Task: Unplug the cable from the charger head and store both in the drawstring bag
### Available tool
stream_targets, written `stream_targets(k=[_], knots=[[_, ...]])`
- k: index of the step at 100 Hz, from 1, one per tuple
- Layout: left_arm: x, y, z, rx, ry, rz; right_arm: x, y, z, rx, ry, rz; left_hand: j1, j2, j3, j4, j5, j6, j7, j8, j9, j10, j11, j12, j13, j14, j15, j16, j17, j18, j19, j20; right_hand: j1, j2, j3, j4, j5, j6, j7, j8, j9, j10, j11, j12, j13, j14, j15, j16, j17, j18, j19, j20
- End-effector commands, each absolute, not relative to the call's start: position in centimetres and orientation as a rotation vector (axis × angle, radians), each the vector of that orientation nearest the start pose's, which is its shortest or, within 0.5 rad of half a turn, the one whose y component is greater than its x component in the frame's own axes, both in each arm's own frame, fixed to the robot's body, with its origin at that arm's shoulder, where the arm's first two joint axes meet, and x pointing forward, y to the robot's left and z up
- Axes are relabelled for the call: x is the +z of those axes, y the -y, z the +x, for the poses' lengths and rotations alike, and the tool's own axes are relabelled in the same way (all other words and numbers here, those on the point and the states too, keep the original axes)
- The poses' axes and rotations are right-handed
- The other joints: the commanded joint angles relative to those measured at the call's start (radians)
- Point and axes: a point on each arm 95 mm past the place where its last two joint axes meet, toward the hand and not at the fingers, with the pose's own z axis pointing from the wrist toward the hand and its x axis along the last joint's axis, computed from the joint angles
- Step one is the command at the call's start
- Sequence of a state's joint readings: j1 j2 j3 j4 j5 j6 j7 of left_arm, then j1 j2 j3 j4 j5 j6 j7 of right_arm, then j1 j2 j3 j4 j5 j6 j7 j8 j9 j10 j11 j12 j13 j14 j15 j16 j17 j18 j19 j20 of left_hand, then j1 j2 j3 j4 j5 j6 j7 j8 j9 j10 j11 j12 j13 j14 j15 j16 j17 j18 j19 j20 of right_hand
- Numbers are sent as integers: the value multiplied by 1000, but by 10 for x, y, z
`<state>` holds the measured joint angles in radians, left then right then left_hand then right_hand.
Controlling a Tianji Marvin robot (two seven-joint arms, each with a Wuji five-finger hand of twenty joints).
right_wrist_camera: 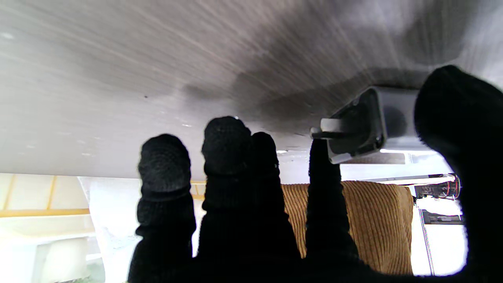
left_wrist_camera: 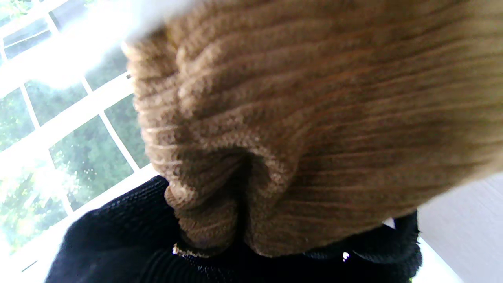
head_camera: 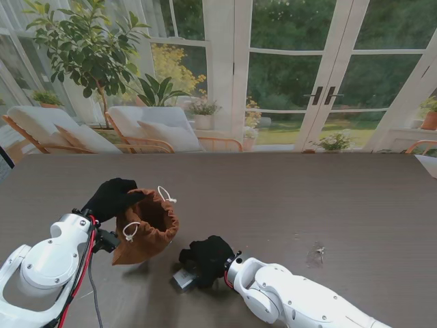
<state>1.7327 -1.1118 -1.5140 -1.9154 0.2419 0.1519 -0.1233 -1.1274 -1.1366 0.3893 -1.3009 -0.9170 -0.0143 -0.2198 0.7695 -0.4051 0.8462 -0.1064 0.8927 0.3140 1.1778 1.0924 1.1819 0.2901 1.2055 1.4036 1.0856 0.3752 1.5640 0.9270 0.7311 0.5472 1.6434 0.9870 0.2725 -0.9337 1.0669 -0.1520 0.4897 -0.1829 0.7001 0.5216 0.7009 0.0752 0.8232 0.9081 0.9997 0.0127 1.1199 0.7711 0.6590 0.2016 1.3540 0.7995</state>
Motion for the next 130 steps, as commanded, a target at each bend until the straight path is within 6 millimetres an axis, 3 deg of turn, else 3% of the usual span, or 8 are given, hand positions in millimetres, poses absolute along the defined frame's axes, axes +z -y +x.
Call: stream_targets(k=[1,31,47,53,64,73,97,130], knots=[[-242,-49,376,-1893,-903,-1911,-401,-174,369,1658,-2026,761,41,32,3,26,20,38,44,5,-3,-41,4,15,28,-52,89,-1,-2,-26,52,-8,-20,-37,38,-31,22,-27,-8,-2,-21,-17,5,13,4,-5,15,12,-49,-17,31,27],[-242,-49,376,-1891,-905,-1915,-412,-175,371,1664,-2012,757,43,34,-1,24,19,38,44,4,-3,-41,3,15,26,-49,87,0,-4,-25,50,-6,29,13,28,-7,154,-58,55,27,36,-19,23,16,47,-24,34,15,-25,-18,41,32],[-242,-48,376,-1890,-904,-1917,-417,-174,371,1679,-2001,757,45,34,-3,23,17,38,42,2,-4,-40,2,15,26,-48,86,0,-5,-25,49,-5,64,51,37,6,262,-74,111,51,90,-41,37,18,79,-35,43,12,-4,-19,49,30],[-242,-48,376,-1889,-902,-1919,-418,-174,371,1687,-2000,756,46,34,-4,23,17,38,41,1,-6,-39,1,15,26,-48,86,1,-5,-24,49,-4,104,37,35,-80,294,-88,170,-11,118,-56,39,19,98,-40,48,6,5,-24,54,20],[-242,-48,375,-1888,-900,-1920,-422,-172,372,1697,-1998,754,47,34,-6,22,14,39,38,-1,-5,-39,1,15,26,-48,86,1,-7,-24,48,-4,157,18,38,-146,318,-133,301,-104,169,-83,44,18,117,-43,50,3,17,-26,62,14],[-242,-48,375,-1888,-902,-1923,-425,-170,372,1704,-2001,750,48,35,-8,21,14,39,38,-2,-6,-39,0,15,24,-47,85,1,-7,-23,47,-3,168,29,40,-152,367,-150,370,-141,218,-99,50,16,133,-46,52,1,26,-31,65,12],[-243,-47,376,-1888,-903,-1931,-430,-166,374,1728,-2017,719,52,36,-13,19,13,41,36,-6,-7,-37,-2,15,20,-42,82,2,-9,-22,44,-1,186,54,81,-158,415,-96,431,-116,358,-162,26,26,190,-62,33,-9,66,-62,64,-6],[-246,-46,377,-1875,-914,-1947,-422,-163,376,1826,-1983,719,54,38,-17,18,12,41,36,-6,-8,-36,-3,15,20,-40,81,3,-11,-21,43,2,200,75,158,-159,407,-62,473,-80,387,-151,24,70,255,-87,22,-8,127,-100,61,-21]])
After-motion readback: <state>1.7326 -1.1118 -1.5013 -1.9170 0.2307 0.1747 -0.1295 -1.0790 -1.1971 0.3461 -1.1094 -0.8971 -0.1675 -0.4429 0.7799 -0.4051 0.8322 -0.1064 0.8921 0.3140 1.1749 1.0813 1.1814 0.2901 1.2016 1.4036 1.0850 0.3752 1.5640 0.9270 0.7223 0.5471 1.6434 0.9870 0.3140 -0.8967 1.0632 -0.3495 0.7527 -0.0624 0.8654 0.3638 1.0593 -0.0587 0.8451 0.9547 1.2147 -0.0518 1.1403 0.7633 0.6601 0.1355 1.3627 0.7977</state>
